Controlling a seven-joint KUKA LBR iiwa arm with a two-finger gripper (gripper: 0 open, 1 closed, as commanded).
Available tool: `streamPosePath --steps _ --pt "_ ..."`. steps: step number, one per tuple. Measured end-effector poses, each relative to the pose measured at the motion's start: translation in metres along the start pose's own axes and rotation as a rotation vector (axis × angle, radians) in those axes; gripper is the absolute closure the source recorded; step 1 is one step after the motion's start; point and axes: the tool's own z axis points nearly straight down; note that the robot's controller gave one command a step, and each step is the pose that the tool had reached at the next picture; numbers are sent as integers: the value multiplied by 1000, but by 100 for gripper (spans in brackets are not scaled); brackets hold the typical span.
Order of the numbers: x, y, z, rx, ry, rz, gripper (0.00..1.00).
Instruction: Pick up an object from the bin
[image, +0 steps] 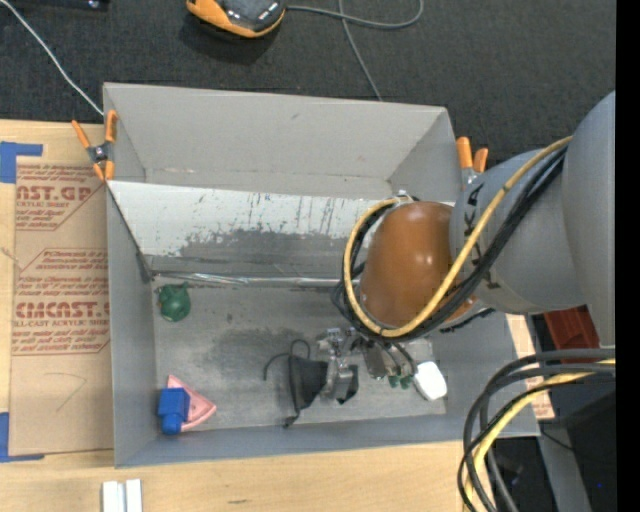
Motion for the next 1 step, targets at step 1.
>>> streamPosePath --steps 1 --pt "-1 0 -11 0 -5 0 100"
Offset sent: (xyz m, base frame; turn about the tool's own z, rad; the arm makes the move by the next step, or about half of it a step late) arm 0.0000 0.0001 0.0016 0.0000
